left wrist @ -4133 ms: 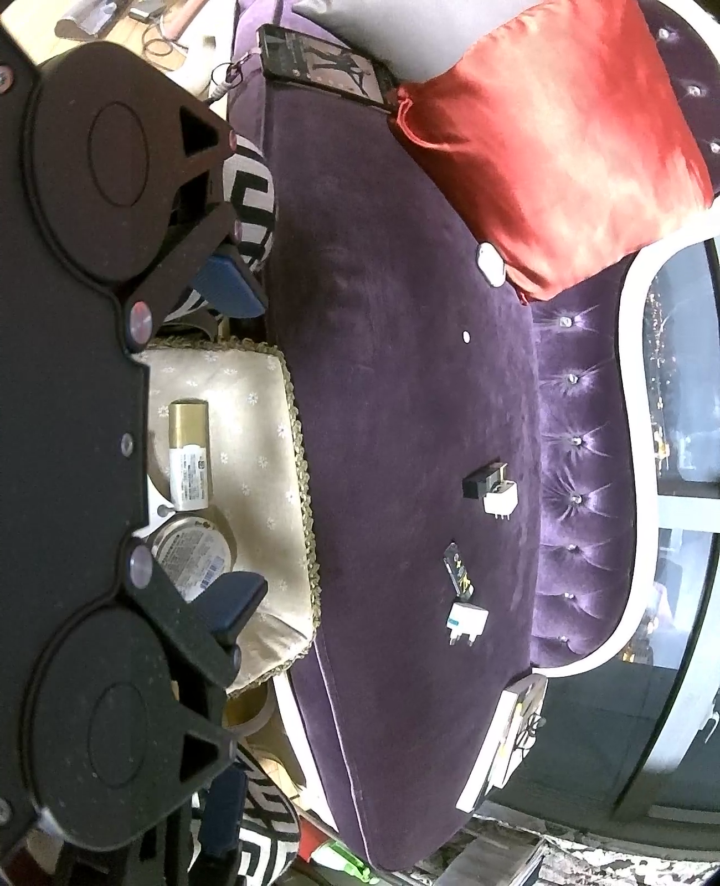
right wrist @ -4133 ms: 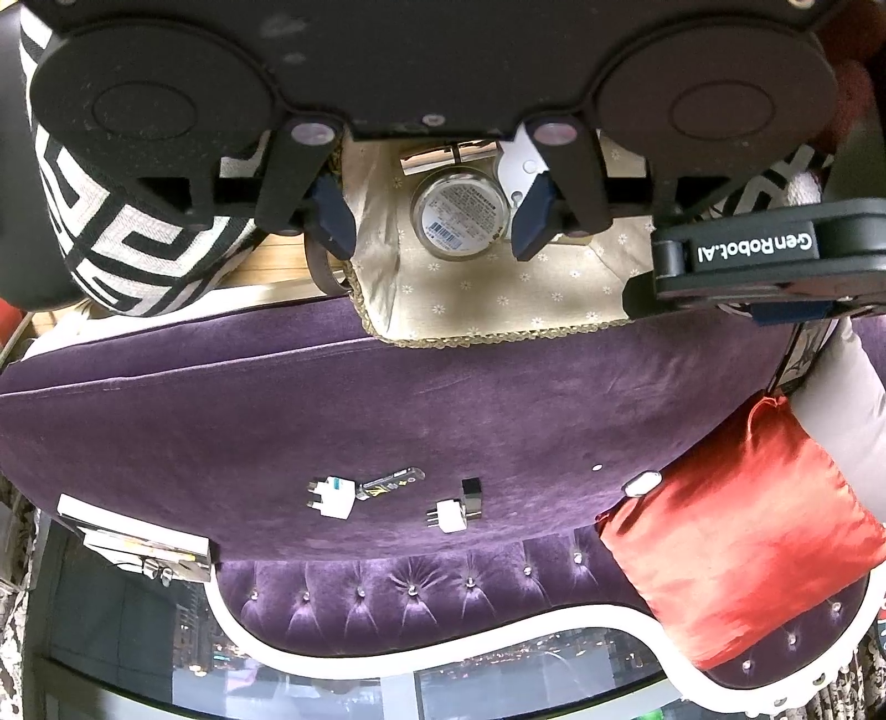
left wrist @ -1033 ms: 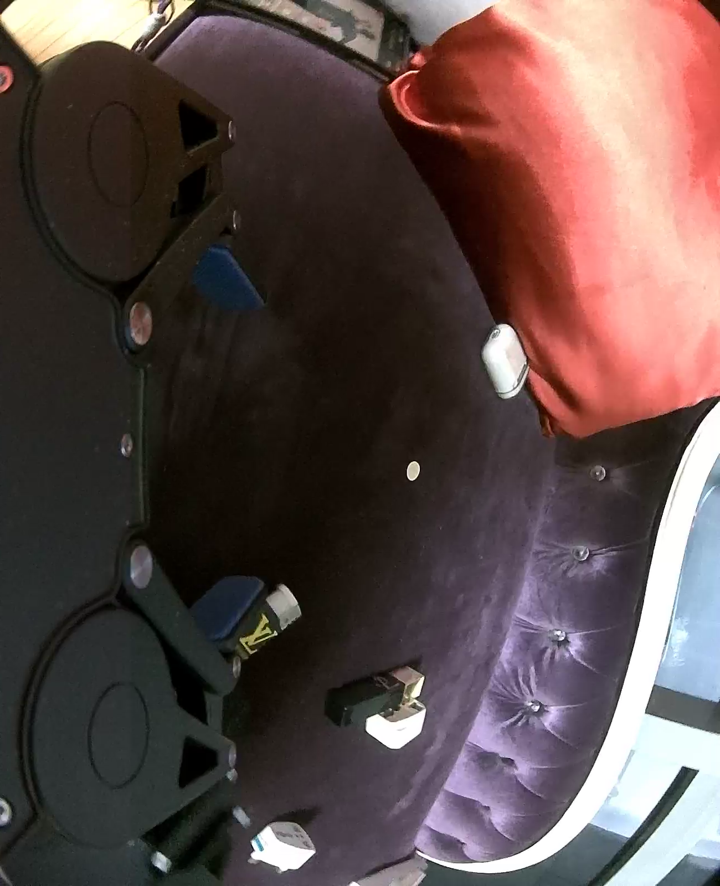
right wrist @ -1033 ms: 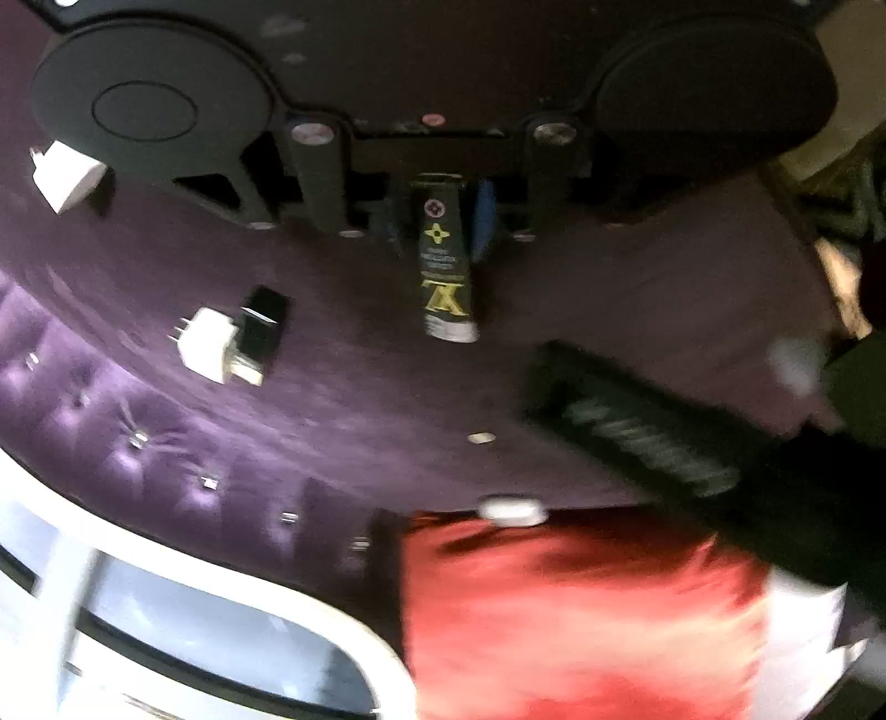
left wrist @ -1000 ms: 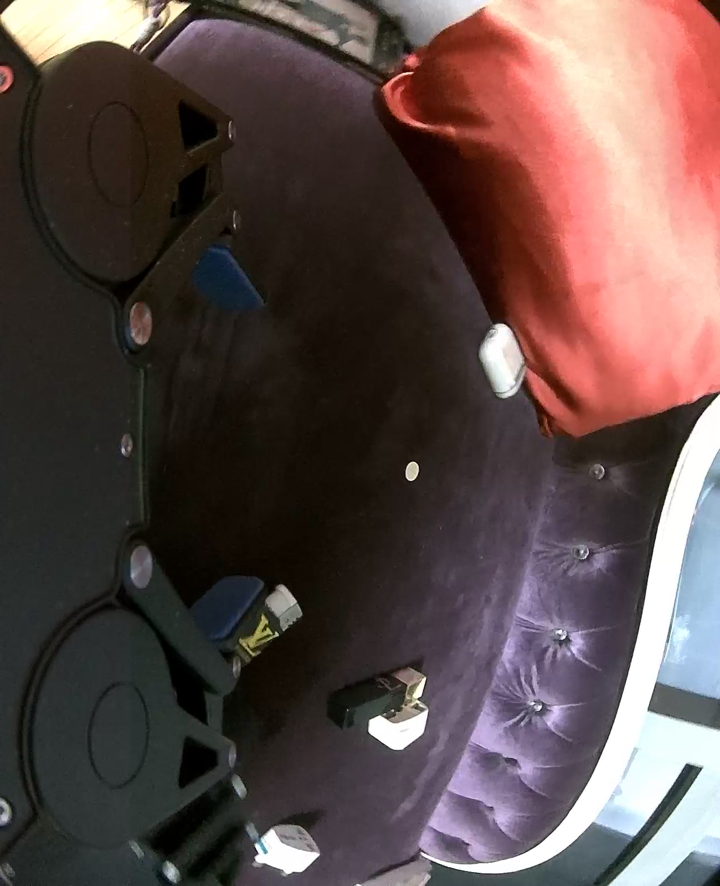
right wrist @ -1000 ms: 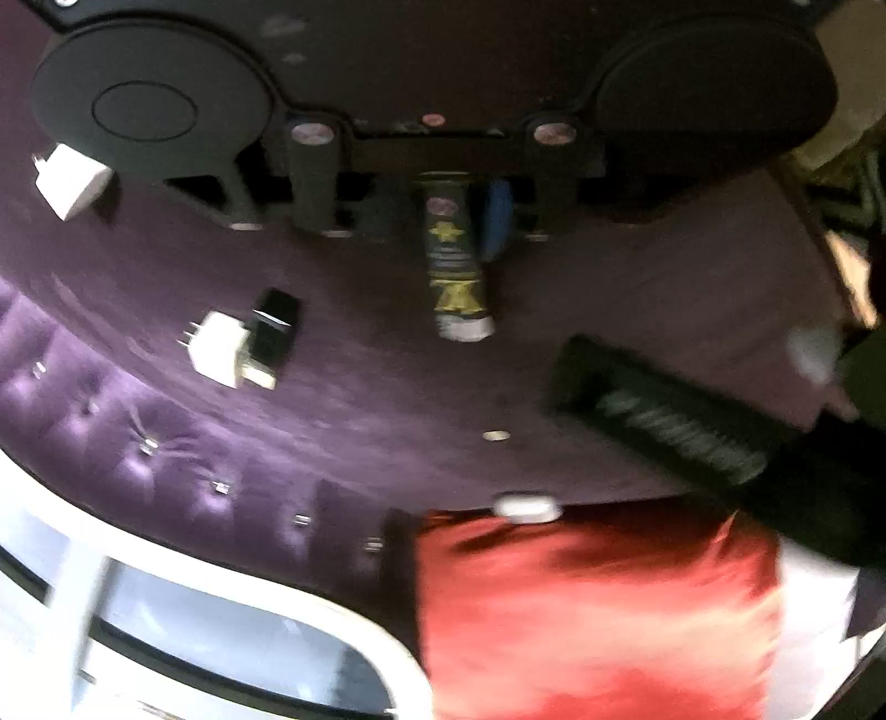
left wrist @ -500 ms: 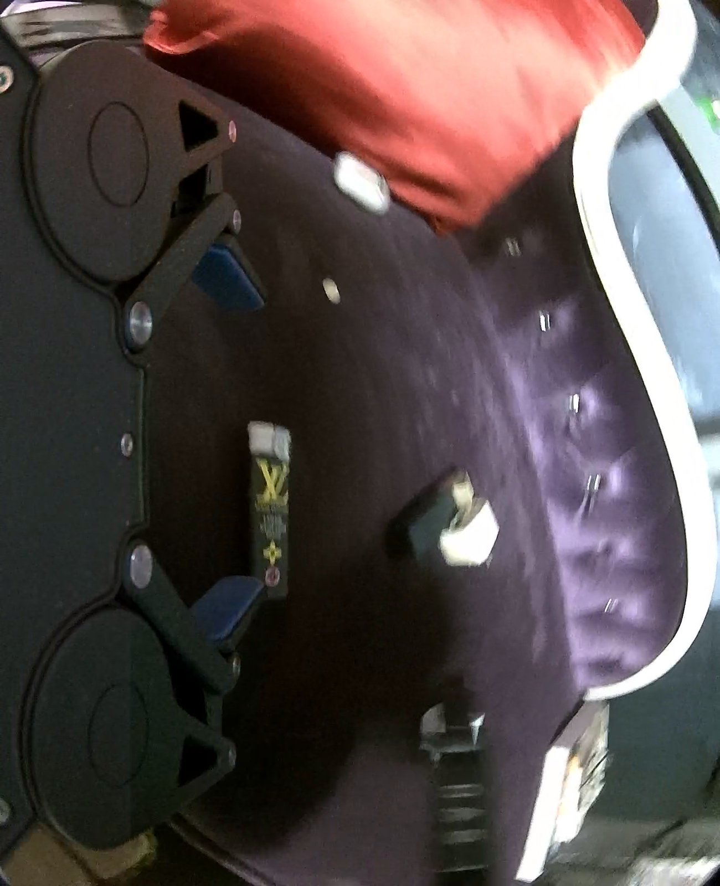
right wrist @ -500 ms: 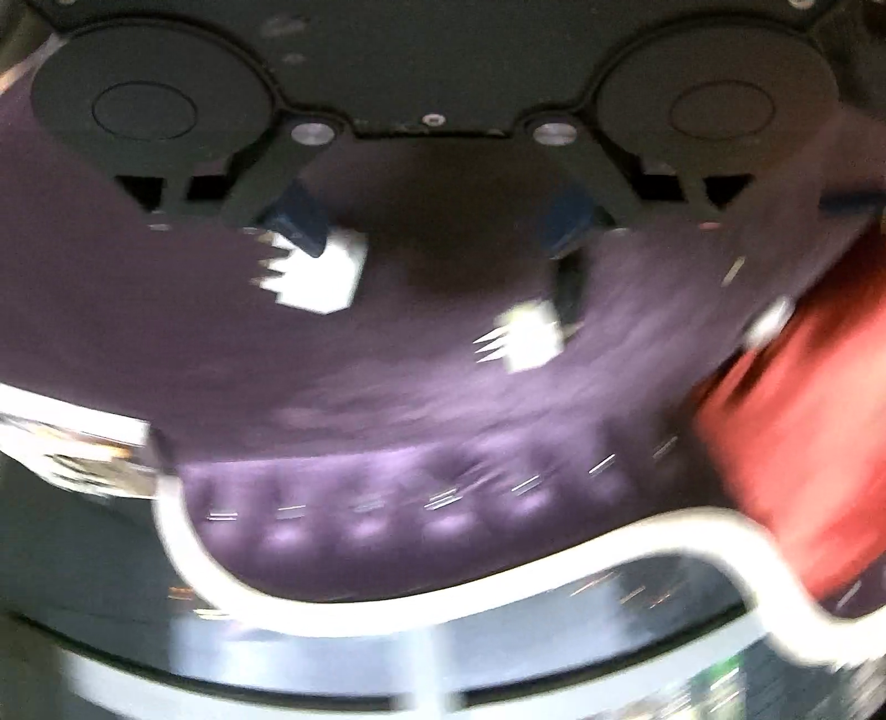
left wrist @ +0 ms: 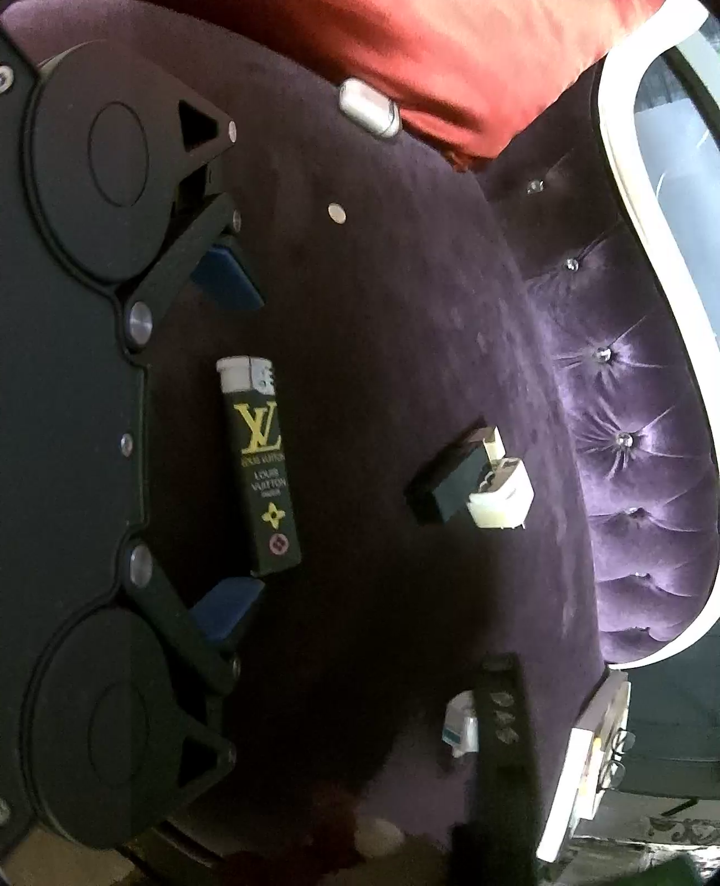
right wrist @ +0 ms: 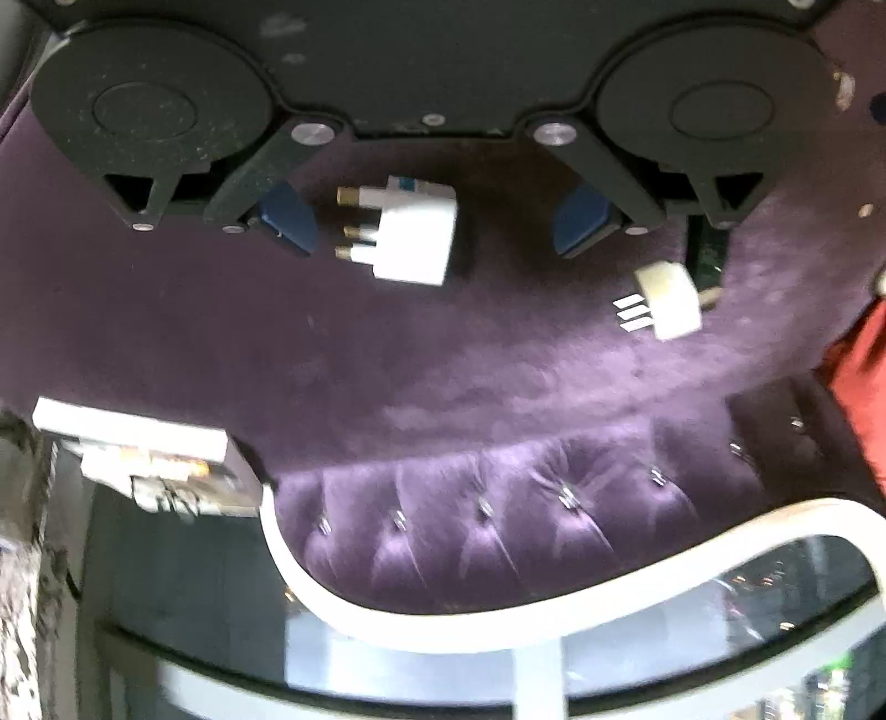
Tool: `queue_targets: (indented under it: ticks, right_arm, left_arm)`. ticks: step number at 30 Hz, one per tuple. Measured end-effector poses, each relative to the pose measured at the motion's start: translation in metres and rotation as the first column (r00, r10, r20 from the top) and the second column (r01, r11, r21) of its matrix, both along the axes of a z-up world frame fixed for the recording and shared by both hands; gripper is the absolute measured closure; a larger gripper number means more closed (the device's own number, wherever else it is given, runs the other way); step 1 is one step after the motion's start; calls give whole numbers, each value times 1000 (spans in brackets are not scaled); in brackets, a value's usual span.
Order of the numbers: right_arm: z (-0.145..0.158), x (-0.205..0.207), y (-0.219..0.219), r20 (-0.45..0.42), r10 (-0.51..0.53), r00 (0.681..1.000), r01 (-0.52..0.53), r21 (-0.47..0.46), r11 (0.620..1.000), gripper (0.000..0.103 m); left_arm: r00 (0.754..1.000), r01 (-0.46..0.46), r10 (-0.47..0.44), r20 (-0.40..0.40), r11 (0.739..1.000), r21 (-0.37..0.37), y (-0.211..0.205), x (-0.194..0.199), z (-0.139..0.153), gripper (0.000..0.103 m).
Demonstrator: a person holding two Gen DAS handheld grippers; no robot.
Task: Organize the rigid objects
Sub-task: 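Close the right tool on the white three-prong adapter while the left tool holds the tube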
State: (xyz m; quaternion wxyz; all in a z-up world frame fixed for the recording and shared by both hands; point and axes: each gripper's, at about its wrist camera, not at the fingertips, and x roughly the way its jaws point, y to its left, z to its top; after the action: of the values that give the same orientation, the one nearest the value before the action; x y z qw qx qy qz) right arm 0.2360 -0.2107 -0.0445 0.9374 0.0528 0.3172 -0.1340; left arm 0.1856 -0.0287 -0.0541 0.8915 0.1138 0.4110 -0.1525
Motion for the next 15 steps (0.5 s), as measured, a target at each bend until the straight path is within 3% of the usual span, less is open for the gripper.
queue_targets:
  ticks: [5,7,8,15]
  right_arm:
    - [-19,15,-1,-71,-2,997,3,10,1000,11]
    - [-21,15,3,-65,2,998,-3,-23,1000,7]
    - [-23,16,5,-72,13,997,-15,-26,1000,0]
    - [-27,20,5,-77,-7,997,7,-2,1000,0]
  left_arm:
    - [997,-44,38,-61,995,-91,9,10,-4,3]
    - [998,-44,39,-56,995,-89,8,9,-4,3]
    - [998,-46,42,-52,995,-91,8,8,-5,3]
    - [996,-79,73,-56,991,-109,8,10,-5,3]
